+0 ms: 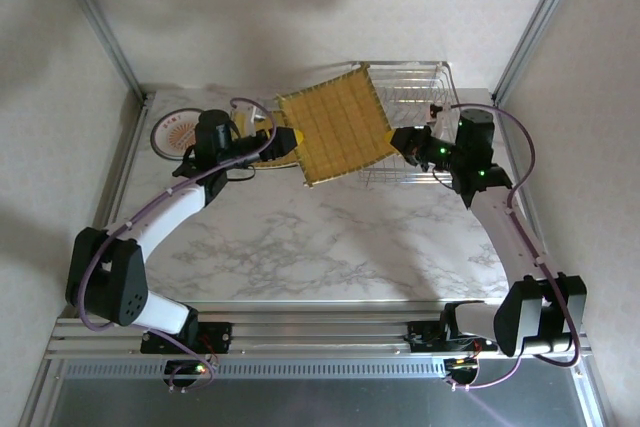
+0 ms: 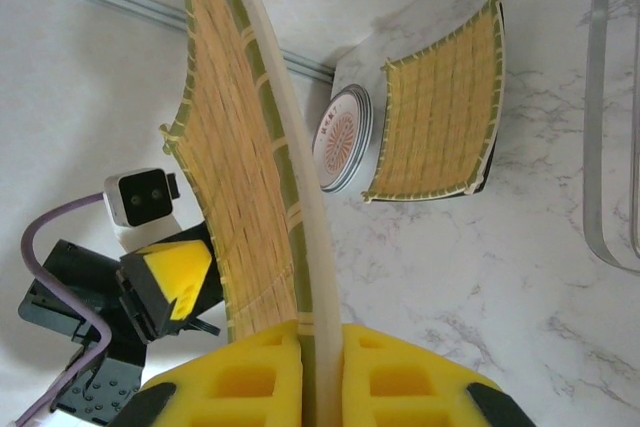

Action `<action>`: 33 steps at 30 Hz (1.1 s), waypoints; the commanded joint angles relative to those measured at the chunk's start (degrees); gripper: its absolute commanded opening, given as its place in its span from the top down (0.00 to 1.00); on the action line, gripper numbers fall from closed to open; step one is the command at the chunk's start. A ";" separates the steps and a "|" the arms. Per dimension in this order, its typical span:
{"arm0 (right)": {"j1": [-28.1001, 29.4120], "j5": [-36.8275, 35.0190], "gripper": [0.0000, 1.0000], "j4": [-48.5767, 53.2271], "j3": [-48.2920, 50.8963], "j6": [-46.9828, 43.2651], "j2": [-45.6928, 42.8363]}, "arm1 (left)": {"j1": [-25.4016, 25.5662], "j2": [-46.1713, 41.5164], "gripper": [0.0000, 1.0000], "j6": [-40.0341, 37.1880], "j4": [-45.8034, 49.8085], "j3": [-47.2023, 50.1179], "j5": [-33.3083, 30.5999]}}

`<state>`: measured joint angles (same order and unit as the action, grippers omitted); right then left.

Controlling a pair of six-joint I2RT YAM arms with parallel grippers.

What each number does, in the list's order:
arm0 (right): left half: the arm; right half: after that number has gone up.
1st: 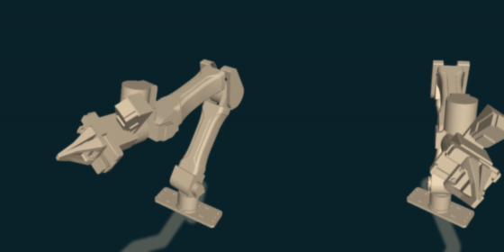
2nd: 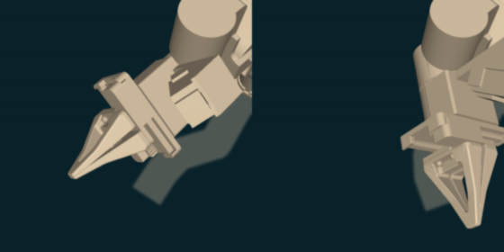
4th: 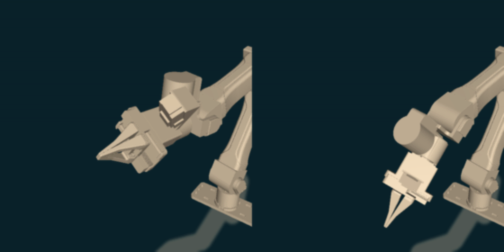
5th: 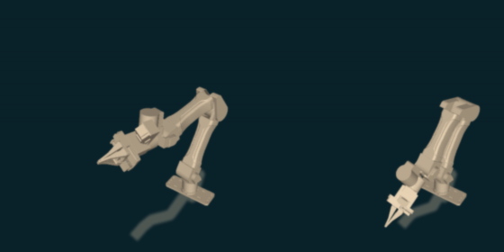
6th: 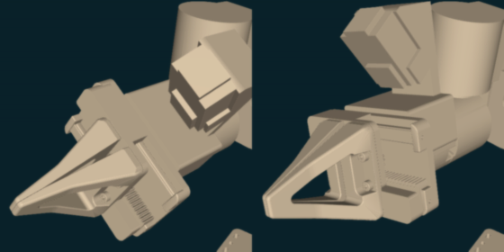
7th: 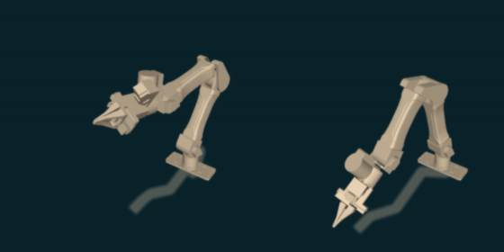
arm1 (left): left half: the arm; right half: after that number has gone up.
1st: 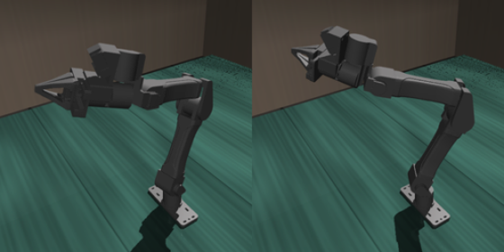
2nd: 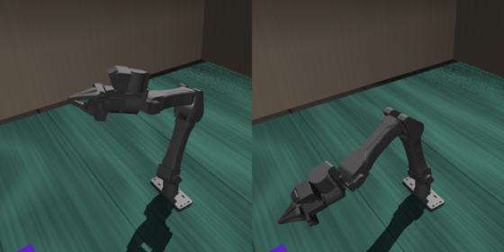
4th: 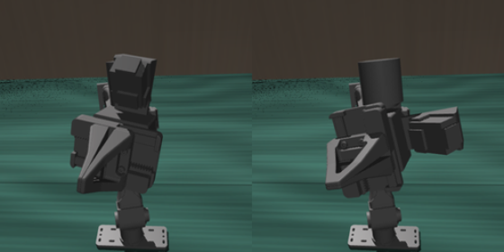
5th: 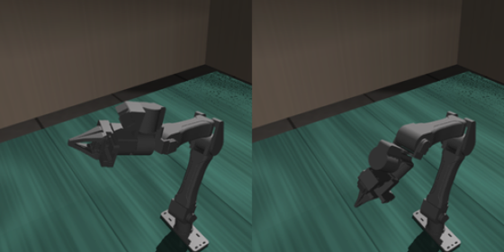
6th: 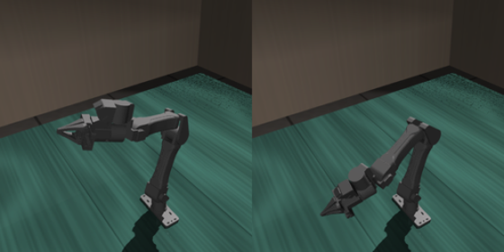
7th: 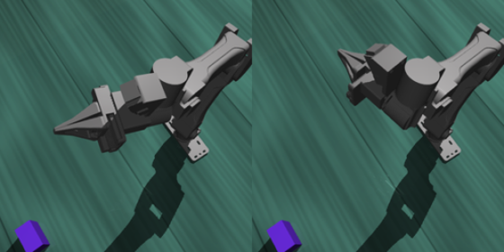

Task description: Unload the plates from the dish rack

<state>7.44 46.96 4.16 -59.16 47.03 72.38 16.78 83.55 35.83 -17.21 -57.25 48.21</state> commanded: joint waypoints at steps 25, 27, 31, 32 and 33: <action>2.65 -5.60 0.02 6.11 -9.79 -7.23 8.04 | -3.32 3.36 1.00 16.97 -26.29 7.56 -1.33; 2.61 -11.00 0.01 12.99 -12.54 -10.78 8.34 | -4.21 3.19 1.00 17.78 -27.58 8.41 -2.23; 1.97 -28.33 0.01 30.58 -20.81 -19.32 9.66 | -5.65 2.72 1.00 19.66 -30.06 9.18 -3.48; 1.84 -31.77 0.01 33.70 -22.57 -20.92 10.11 | -5.85 2.47 1.00 19.86 -30.25 9.33 -4.06; 1.57 -35.28 0.01 36.97 -24.39 -22.90 10.69 | -6.11 2.10 1.00 20.13 -30.86 9.63 -4.91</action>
<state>9.65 26.06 26.61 -79.07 32.38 81.78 11.31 87.37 53.69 -38.35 -47.33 44.99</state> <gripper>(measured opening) 0.990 0.065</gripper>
